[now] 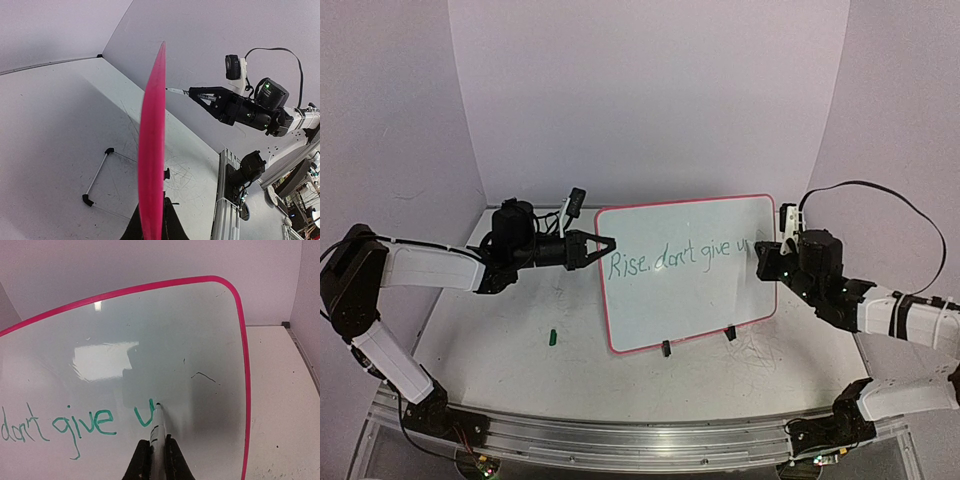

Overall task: Write a sentence on the whiteboard
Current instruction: Write a sentence on the whiteboard, then pick up the pen cap from the center of the board.

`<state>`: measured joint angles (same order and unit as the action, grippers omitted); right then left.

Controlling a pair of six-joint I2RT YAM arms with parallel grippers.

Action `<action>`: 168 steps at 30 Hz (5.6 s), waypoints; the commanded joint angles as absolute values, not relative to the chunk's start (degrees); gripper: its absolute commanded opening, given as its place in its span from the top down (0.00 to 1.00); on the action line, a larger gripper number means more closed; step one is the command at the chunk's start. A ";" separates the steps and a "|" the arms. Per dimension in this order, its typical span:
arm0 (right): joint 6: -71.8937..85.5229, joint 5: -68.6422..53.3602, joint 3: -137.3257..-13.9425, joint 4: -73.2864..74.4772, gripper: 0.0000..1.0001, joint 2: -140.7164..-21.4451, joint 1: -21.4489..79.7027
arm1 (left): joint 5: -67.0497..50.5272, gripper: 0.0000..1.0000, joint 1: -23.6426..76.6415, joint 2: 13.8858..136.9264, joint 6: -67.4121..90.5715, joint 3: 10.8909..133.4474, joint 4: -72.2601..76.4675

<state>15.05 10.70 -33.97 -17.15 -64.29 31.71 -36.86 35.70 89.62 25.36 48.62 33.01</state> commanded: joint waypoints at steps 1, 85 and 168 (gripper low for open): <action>14.33 11.73 -36.51 -19.94 1.00 -64.34 31.33 | -31.44 1.00 34.63 87.77 21.09 48.59 30.81; 17.14 11.81 -34.83 -17.07 1.00 -64.82 29.57 | -31.42 1.00 34.64 87.25 20.74 48.30 30.83; 19.23 -10.88 -42.98 -1.24 1.00 -48.74 27.93 | -1.95 0.26 33.44 62.13 35.64 39.13 -6.94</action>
<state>18.34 -3.80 -42.91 5.19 -47.91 27.64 -16.14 33.56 68.36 24.80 41.67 12.32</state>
